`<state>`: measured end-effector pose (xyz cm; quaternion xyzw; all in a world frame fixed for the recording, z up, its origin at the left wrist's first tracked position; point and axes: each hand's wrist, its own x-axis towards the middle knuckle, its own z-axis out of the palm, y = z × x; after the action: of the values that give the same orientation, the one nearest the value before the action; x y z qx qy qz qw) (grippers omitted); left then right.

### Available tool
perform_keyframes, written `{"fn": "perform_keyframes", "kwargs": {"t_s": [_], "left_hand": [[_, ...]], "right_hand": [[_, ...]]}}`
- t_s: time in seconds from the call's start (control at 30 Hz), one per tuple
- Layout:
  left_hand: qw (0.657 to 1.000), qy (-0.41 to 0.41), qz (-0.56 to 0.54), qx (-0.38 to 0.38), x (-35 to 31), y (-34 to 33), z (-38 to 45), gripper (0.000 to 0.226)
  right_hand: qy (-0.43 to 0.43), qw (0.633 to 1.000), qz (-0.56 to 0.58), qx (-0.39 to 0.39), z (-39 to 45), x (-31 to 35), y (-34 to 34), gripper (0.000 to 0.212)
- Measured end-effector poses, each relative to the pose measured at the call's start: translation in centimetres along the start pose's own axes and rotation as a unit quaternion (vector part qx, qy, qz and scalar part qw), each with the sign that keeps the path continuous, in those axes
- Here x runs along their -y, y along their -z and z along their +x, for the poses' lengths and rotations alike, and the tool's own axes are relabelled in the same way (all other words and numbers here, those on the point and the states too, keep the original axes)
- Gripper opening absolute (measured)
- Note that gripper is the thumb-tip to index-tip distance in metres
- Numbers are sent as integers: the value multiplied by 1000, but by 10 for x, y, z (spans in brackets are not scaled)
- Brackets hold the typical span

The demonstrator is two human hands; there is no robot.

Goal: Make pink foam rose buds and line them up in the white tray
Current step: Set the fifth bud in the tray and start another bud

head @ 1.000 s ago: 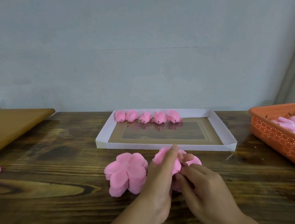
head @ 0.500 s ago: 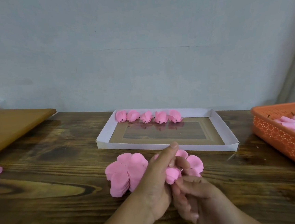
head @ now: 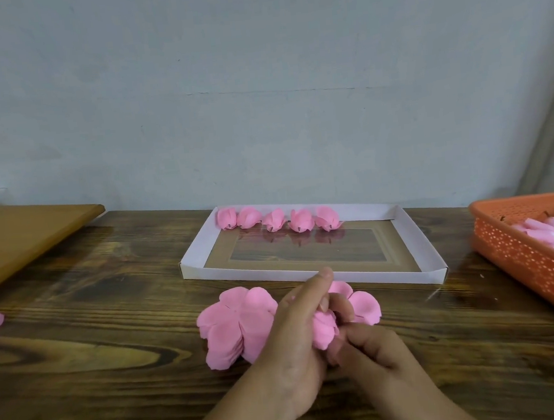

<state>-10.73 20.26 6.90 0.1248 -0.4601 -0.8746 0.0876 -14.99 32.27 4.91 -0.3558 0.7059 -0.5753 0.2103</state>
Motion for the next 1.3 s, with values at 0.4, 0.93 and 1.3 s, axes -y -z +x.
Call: {"fn": "perform_keyframes", "kwargs": {"t_s": [0.4, 0.93, 1.3], "left_hand": [[999, -21, 23, -43, -3, 1, 2, 47], [999, 19, -26, -24, -2, -2, 0, 38], [999, 11, -53, -6, -8, -2, -6, 51]], "right_hand": [[-31, 999, 10, -23, 1, -3, -5, 21], [-45, 993, 106, -20, 1, 2, -3, 25], [-193, 877, 429, 100, 3, 14, -3, 6]]}}
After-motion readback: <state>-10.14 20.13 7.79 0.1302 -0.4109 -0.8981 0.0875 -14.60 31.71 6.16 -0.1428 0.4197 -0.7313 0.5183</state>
